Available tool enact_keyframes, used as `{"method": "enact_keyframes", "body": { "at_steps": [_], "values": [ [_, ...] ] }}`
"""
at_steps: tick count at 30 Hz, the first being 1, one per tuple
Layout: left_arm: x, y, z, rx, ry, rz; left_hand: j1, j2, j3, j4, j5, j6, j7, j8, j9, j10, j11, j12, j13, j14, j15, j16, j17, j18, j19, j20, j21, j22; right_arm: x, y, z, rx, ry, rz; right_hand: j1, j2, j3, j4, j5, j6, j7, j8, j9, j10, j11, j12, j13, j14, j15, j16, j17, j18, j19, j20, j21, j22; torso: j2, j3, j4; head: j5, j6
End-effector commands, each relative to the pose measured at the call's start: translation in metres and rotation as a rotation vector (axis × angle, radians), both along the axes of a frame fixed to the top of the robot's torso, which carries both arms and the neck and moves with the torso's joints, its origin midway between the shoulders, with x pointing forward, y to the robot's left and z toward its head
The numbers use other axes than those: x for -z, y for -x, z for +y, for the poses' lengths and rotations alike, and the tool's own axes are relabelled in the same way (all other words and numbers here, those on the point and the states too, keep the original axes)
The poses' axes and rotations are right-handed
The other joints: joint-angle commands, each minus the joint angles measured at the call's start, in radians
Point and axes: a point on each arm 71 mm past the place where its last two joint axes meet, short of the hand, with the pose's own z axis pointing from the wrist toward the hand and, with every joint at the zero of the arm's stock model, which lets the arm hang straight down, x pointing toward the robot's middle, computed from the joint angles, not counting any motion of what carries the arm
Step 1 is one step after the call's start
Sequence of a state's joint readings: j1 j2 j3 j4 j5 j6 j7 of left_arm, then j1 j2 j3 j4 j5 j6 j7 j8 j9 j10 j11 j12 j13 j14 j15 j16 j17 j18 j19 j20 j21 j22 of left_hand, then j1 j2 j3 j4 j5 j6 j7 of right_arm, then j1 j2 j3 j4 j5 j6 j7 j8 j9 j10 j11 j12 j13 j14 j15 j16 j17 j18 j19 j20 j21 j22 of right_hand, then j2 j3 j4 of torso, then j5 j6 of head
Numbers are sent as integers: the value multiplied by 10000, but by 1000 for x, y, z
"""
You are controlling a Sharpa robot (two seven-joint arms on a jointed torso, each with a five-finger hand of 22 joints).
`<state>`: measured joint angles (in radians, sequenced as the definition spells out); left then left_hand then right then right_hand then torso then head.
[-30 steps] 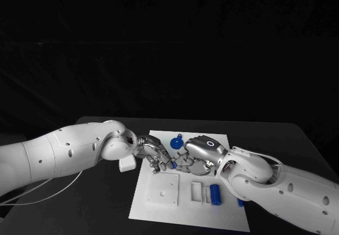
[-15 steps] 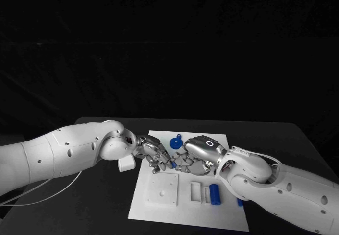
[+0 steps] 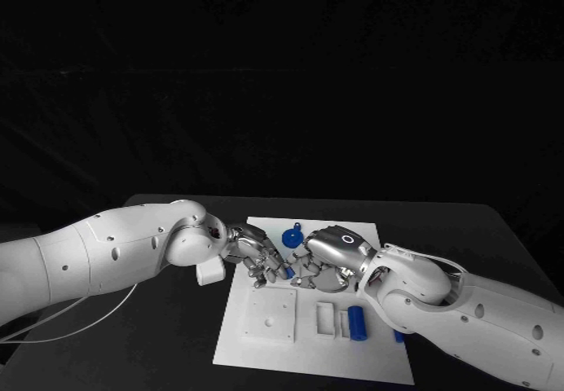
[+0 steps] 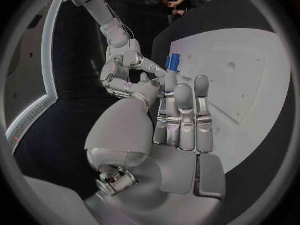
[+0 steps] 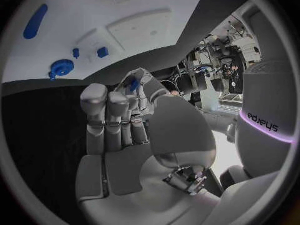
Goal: Assemble the parts on the task board
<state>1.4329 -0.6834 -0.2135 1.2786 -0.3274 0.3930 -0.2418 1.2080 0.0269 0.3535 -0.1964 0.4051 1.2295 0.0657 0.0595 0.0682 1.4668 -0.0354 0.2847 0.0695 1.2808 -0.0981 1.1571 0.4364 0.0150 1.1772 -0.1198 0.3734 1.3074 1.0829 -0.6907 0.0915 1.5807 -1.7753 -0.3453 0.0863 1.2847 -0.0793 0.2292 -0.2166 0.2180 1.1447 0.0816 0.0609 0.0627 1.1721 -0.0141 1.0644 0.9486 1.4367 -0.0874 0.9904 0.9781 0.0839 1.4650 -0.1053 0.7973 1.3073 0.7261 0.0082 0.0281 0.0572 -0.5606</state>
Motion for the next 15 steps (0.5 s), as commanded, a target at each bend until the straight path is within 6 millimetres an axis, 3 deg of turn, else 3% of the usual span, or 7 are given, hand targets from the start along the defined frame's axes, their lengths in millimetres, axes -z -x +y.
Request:
{"method": "enact_keyframes", "body": {
  "at_steps": [1,6,9,15],
  "values": [
    [-4,0,-3,139,269,26,5,75,-10,56,24,648,-343,55,1441,455,-79,21,6,-31,-1,68,-8,32,-85,17,33,218,1,1,1,-64,99,-42,-22,58,-39,43,-25,149,-11,12,0,1,26,3,2,-3,37,9,-3,-98,459,12,-31,962,4,1,3,-1,-10],
    [-3,0,-3,112,253,23,5,75,-10,56,24,648,-343,55,1441,455,-79,21,6,-31,-1,68,-8,32,-85,17,33,218,1,1,1,-64,32,-69,-70,388,260,172,-549,726,-174,18,13,5,-64,25,30,2,-26,22,12,-128,462,-36,-8,968,3,-5,3,-6,-25],
    [-3,0,-3,99,239,26,6,73,-11,60,23,645,-343,54,1446,453,-79,18,6,-33,-1,69,-10,34,-85,18,35,217,0,1,1,-81,-4,-74,-128,365,557,223,-696,864,-212,14,12,27,-90,43,57,4,-50,22,19,-171,464,-72,18,974,1,0,7,-7,-23],
    [-3,0,-2,108,207,53,12,73,-11,73,21,632,-340,53,1465,451,-80,6,3,-39,2,73,-15,40,-86,23,45,216,0,1,0,-59,-58,-118,-55,572,1304,243,-1661,1251,-280,22,22,81,-186,16,112,4,-83,44,66,-209,459,-116,43,980,0,-4,10,-28,-39]
  ]
}}
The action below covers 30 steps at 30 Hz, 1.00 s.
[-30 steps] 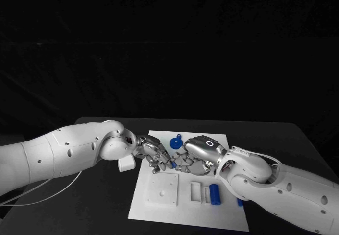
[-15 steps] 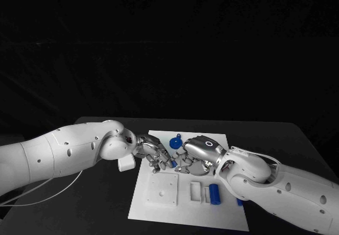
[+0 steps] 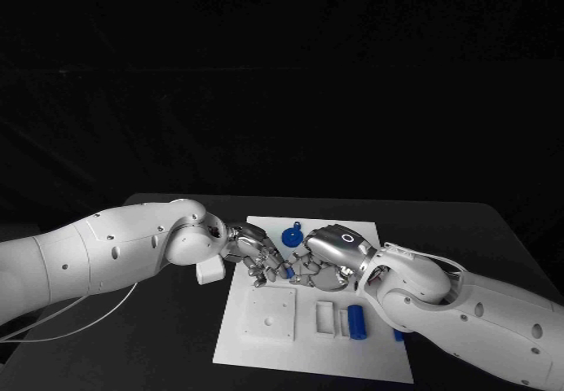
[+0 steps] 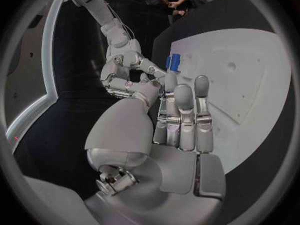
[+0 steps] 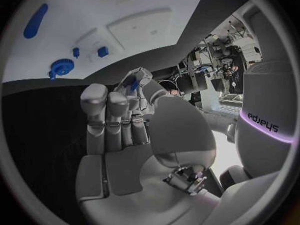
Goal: Assemble the parts on the task board
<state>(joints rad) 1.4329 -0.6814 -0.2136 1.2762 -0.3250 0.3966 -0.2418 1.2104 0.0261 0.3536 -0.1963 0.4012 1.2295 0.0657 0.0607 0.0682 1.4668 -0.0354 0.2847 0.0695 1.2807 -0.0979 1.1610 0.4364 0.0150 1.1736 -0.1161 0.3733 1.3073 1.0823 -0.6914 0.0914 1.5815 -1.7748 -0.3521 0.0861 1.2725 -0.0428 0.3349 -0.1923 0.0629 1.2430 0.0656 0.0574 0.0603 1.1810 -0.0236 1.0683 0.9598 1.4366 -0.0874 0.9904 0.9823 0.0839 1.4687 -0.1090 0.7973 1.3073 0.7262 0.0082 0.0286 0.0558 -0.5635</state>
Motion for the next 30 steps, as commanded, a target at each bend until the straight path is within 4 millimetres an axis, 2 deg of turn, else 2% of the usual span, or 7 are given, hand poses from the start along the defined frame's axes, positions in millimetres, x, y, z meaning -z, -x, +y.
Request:
{"method": "enact_keyframes", "body": {
  "at_steps": [1,12,16,21,23,26,30],
  "values": [
    [-3,0,-2,89,188,31,-11,82,-11,75,60,629,-339,41,1467,451,-80,3,3,-40,1,33,-16,41,-50,-13,47,217,0,1,0,-62,-6,-94,48,197,318,4,-116,280,-120,57,48,-8,-93,-37,2,4,-86,42,30,-215,422,-84,50,982,-2,-4,5,-14,-10],
    [-4,1,-3,48,420,210,29,145,-106,315,-156,125,-204,14,1325,436,-29,-113,-5,-89,50,1,-55,35,-85,34,-5,197,0,0,-2,66,-26,-282,35,175,526,0,-146,405,-141,64,54,46,-149,-88,64,6,-127,47,115,-263,422,-146,91,988,-3,-4,1,-36,33],
    [-4,0,-2,-129,543,240,-145,-58,-669,717,-1235,-648,-69,3,910,420,17,-160,6,-84,113,1,-75,-12,-64,113,-132,127,-1,0,-3,131,-175,-387,38,171,540,-9,-146,432,-148,69,57,65,-152,-91,90,15,-131,56,146,-271,423,-153,107,992,-3,-3,5,-63,64],
    [-4,0,0,-312,650,254,-467,-505,-2046,1524,-1492,-1110,80,28,201,430,57,-76,47,-88,144,5,-105,-55,77,146,-436,-41,-2,0,-5,277,-420,-445,38,163,559,-17,-146,455,-151,68,58,84,-157,-96,108,26,-136,55,162,-274,427,-159,129,995,-2,0,5,-66,50],
    [-4,0,1,-380,656,251,-421,-594,-2792,1831,-2380,-1318,172,33,-19,426,107,-48,49,-94,157,5,-121,-61,145,167,-568,-93,-2,0,-6,363,-542,-433,29,156,586,-21,-146,467,-153,68,57,105,-160,-105,131,36,-140,50,182,-278,432,-165,149,999,-2,-1,-2,-73,62],
    [-4,0,2,-463,648,252,98,-448,-4286,2366,-2925,-1495,183,28,-21,415,134,-12,54,-100,193,28,-164,-49,323,195,-898,-76,-3,-1,-9,570,-798,-347,7,134,644,-30,-145,480,-155,67,57,127,-166,-131,167,43,-144,15,200,-276,439,-173,160,1000,-3,0,-2,-91,89],
    [-4,0,4,-527,629,245,189,-561,-4565,2633,-3405,-1548,193,41,-22,408,158,-19,58,-114,213,48,-190,-42,404,205,-1124,54,-3,-2,-13,837,-1060,-169,8,131,651,-34,-145,478,-154,65,57,128,-165,-135,174,47,-145,15,207,-274,437,-173,158,998,1,-5,-2,-116,88]
  ]
}}
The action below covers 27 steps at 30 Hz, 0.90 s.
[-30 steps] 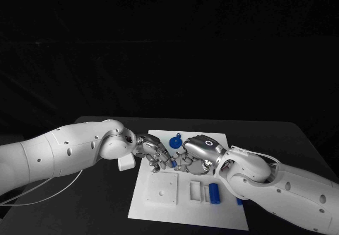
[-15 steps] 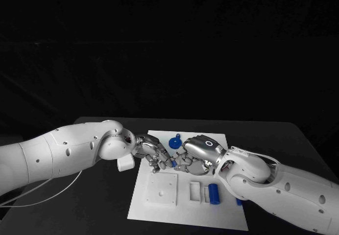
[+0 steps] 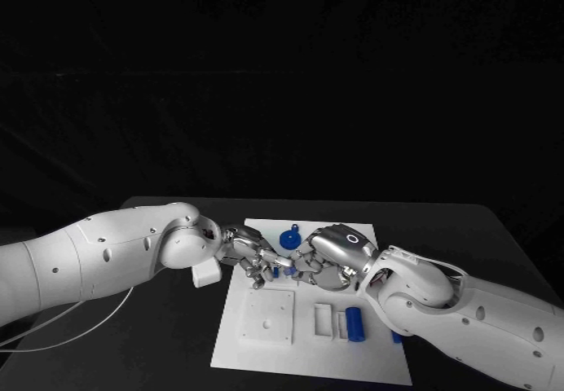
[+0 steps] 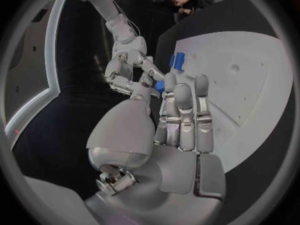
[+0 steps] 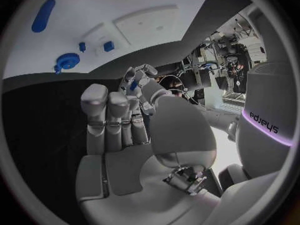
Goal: Assemble the parts on the task board
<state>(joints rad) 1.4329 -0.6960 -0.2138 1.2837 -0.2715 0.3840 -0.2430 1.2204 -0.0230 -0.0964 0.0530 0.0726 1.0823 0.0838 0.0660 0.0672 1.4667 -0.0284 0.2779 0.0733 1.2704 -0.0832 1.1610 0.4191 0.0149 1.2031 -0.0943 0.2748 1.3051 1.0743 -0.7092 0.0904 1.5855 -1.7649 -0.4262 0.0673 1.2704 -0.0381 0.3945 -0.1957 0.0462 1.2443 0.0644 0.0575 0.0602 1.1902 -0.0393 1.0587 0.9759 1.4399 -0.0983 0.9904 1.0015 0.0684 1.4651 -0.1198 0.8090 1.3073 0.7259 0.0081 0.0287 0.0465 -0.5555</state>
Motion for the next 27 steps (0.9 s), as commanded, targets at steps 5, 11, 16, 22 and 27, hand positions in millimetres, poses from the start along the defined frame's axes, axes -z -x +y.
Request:
{"method": "enact_keyframes", "body": {
  "at_steps": [5,11,16,22,27],
  "values": [
    [-3,-1,1,-218,239,-20,87,-259,-69,282,-188,-72,10,-19,-8,410,94,36,16,-22,67,49,-34,-49,162,-6,-276,163,-1,-4,-8,774,-802,407,23,76,82,-11,21,463,-140,62,57,30,-8,-64,18,22,-37,13,35,-112,473,-66,39,996,5,-3,-4,-39,14],
    [-3,0,7,-408,269,-114,69,-387,-88,343,-206,-149,31,-29,-15,394,111,-9,5,-53,79,32,-49,-58,184,-2,-374,187,1,-9,-17,1332,-1151,864,5,70,113,-22,20,461,-145,64,57,44,-13,-75,34,29,-40,6,50,-97,477,-69,19,990,2,-2,-3,-82,39],
    [-5,-1,14,-1087,530,-619,-238,-639,-97,779,-215,-207,13,-1,-1,-9,205,-339,-66,-498,205,-339,-201,-107,-103,102,-640,91,2,-13,-27,1739,-1962,1508,-22,56,135,-8,21,463,-144,62,57,52,-11,-99,39,42,-41,27,92,-88,487,-68,51,997,-7,7,1,-141,115],
    [-7,0,17,-1956,1196,-1675,-48,-867,20,984,-63,-2,-17,8,59,-734,434,-897,-44,-864,476,-1685,-903,-90,-399,401,-1666,-748,4,-20,-43,2504,-3195,2496,-25,47,209,-13,39,456,-135,62,58,62,-1,-98,48,54,-29,47,118,-62,497,-49,77,1002,-17,-15,3,-183,265],
    [-15,-1,20,-2793,1972,-3142,411,-601,151,729,943,-3011,-123,-105,-114,-751,359,-891,-55,-711,416,-1776,-886,-129,-81,343,-2025,-1074,7,-28,-60,3216,-4034,3224,-30,58,235,-36,45,439,-127,61,58,43,4,-113,39,51,-23,29,104,-33,490,-38,50,996,-17,-5,1,-151,363]
  ]
}}
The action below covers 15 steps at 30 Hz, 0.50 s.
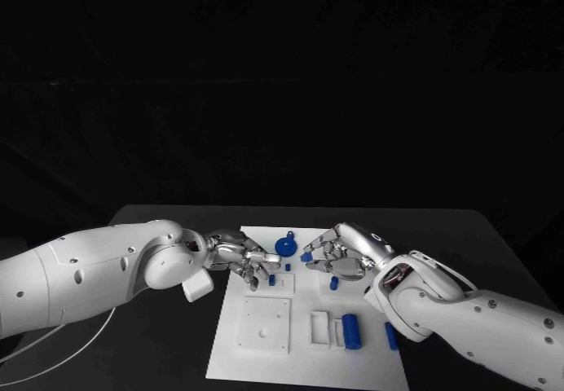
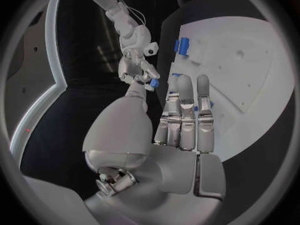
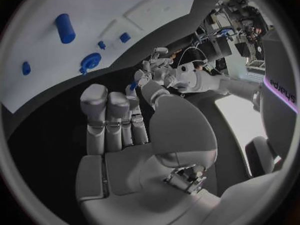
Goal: Assemble the parts on the task board
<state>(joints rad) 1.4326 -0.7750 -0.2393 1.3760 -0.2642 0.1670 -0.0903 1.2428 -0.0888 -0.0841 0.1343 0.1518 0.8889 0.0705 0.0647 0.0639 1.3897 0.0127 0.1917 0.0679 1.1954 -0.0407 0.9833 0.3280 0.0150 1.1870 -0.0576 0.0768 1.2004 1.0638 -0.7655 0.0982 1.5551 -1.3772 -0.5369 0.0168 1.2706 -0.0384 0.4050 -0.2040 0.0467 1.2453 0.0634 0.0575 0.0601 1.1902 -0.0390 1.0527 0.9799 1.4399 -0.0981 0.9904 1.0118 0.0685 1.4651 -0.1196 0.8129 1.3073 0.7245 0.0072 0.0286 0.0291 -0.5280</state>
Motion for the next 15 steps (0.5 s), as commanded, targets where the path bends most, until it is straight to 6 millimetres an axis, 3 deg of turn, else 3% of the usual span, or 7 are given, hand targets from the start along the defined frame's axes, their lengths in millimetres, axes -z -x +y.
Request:
{"method": "enact_keyframes", "body": {
  "at_steps": [1,4,6,9,13,14,15],
  "values": [
    [-15,-8,3,-1339,977,-2223,293,58,39,-121,160,-1322,9,-98,-94,24,-55,-43,-3,41,-12,-4,31,-131,112,-32,-41,-29,1,-7,-14,812,-1372,868,-33,61,131,47,41,429,-117,61,59,43,1,-53,-2,51,-26,29,1,-34,491,-40,11,996,-17,2,8,49,152],
    [-22,-11,8,-2070,1145,-3438,659,97,57,-244,169,-1405,62,-106,-100,-18,-27,-132,-11,18,8,-63,27,-121,134,-27,-56,-37,2,-13,-23,1137,-1603,1062,-49,76,134,16,43,427,-115,61,59,42,6,-47,6,50,-17,16,-10,-14,487,-21,-2,994,-22,4,9,80,194],
    [-26,-13,10,-2446,1219,-4051,889,-24,100,-148,178,-1667,64,-116,-110,-139,13,-232,-8,-11,58,-259,-47,-91,81,18,-71,-109,2,-15,-27,1292,-1703,1155,-58,80,131,3,45,424,-112,62,60,37,9,-49,6,47,-14,9,-15,-8,485,-17,-1,996,-17,3,2,104,295],
    [-31,-16,12,-2890,1347,-4894,1183,185,57,-317,201,-1692,-43,-114,-111,-151,-1,-283,-17,-1,42,-328,-44,-93,70,17,-64,-166,4,-20,-33,1523,-1843,1307,-58,80,131,3,45,424,-112,62,60,37,9,-49,6,47,-14,9,-15,-8,485,-17,-1,996,-9,-3,-13,51,331],
    [-33,-16,9,-2983,1584,-5086,1078,506,-186,-451,195,-460,314,-13,-44,-93,52,-264,-10,43,58,-302,-4,-88,95,17,-46,-178,5,-23,-34,1615,-1926,1399,-60,93,132,-12,49,418,-110,61,59,35,10,-46,9,49,-13,13,-13,-1,484,-14,7,998,2,-4,-11,2,387],
    [-33,-16,7,-2926,1650,-5035,954,616,-259,-405,187,804,380,234,48,-70,98,-246,-7,50,81,-292,6,-80,101,30,-45,-177,5,-23,-33,1618,-1947,1417,-60,93,132,-12,49,418,-110,61,59,35,10,-46,9,49,-13,13,-13,-1,484,-14,7,998,6,0,0,-20,370],
    [-32,-16,4,-2865,1697,-4965,806,753,-447,-411,176,1175,412,223,-8,-69,144,-216,-4,58,102,-255,37,-40,109,66,-44,-169,5,-24,-32,1616,-1967,1433,-60,93,132,-12,49,418,-110,61,59,35,10,-46,9,49,-13,13,-13,-1,484,-14,7,998,8,3,1,-41,365]
  ]
}}
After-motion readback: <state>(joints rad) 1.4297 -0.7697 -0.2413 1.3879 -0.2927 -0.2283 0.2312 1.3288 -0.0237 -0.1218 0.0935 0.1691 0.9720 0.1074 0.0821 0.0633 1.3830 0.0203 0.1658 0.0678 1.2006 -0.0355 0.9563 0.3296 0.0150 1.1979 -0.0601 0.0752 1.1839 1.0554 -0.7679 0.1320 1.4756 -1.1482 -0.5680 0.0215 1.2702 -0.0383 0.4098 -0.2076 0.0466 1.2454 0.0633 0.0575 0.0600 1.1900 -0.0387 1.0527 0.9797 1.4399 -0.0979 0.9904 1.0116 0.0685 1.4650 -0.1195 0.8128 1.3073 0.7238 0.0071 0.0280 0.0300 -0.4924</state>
